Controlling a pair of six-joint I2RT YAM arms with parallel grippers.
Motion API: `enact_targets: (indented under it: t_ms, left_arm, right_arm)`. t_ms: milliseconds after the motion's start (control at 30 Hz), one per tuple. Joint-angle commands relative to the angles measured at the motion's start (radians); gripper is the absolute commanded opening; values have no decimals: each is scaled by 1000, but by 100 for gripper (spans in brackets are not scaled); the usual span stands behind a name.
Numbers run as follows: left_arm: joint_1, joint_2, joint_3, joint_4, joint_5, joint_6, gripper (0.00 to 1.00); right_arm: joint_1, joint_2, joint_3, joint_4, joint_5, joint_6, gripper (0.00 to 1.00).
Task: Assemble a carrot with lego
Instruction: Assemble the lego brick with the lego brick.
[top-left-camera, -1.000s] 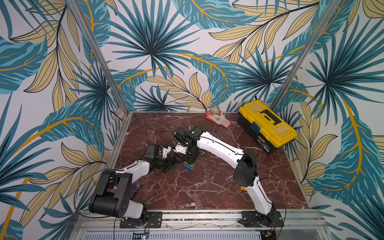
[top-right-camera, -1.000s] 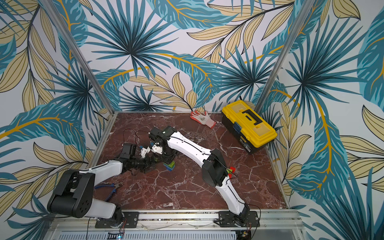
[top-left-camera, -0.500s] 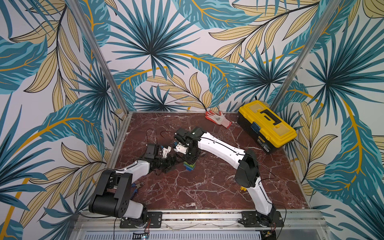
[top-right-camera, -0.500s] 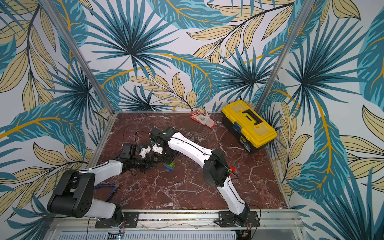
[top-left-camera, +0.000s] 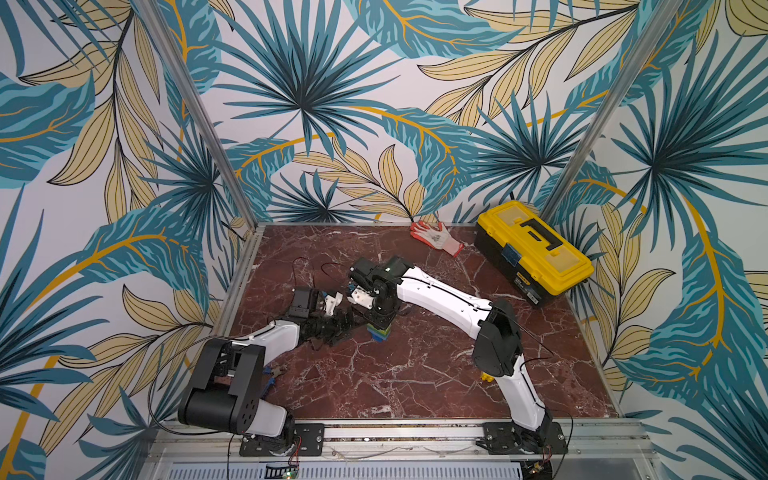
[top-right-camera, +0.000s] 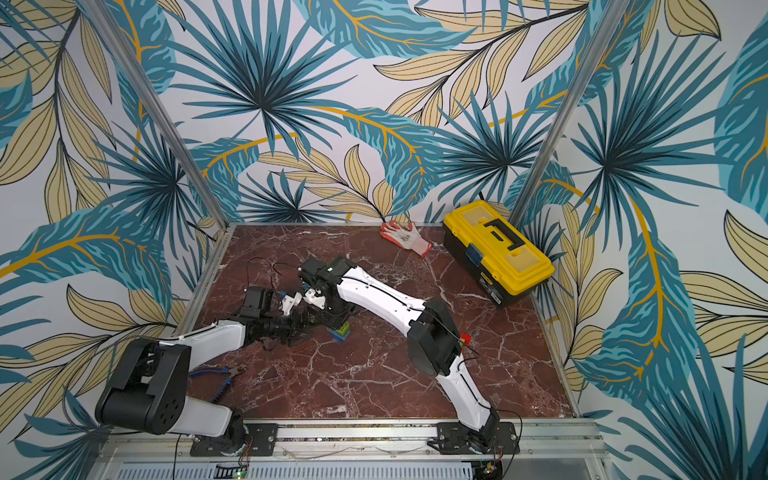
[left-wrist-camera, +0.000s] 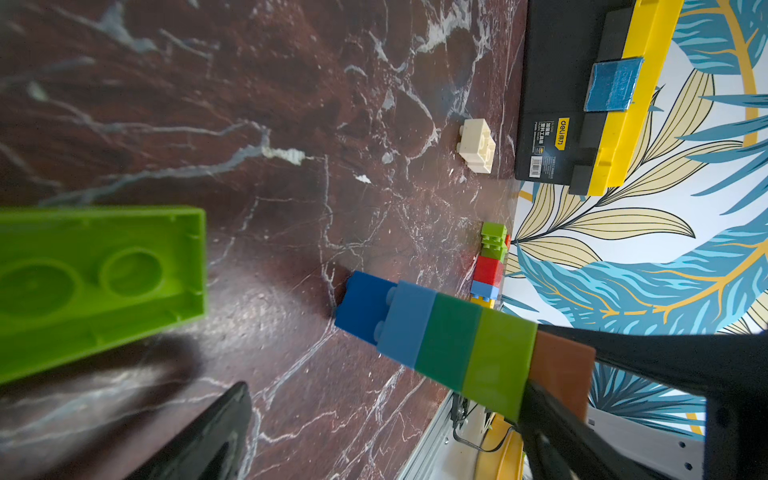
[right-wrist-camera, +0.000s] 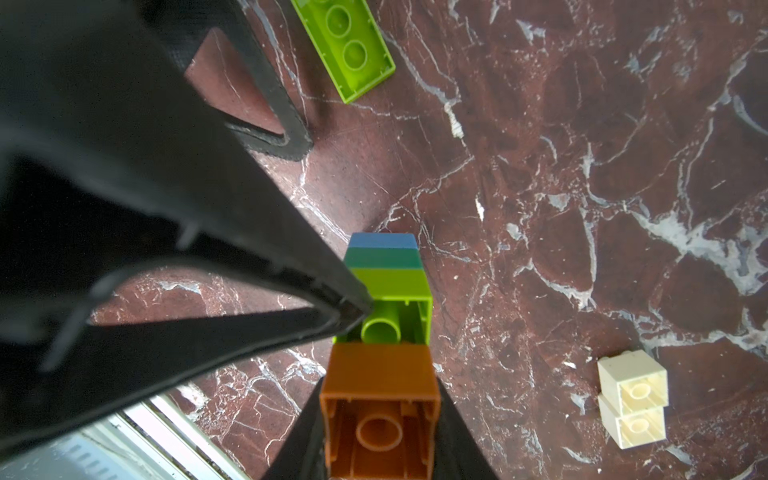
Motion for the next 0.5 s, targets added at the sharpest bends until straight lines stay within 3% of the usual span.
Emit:
enact_targets:
  t_ms: [0,233,467]
  left_arm:
    - [-4,16,4,-8,-24,10,100]
    - [-3,16,6,-9,-24,10,100]
    - [-4,-1,13,-12,-18,1,100]
  right_arm:
    - [7,161,-105,-12,-15,9,30]
    - [11,159,-133,-24,7,-12,31]
    - [-4,46,-109,70,-36,-2,47]
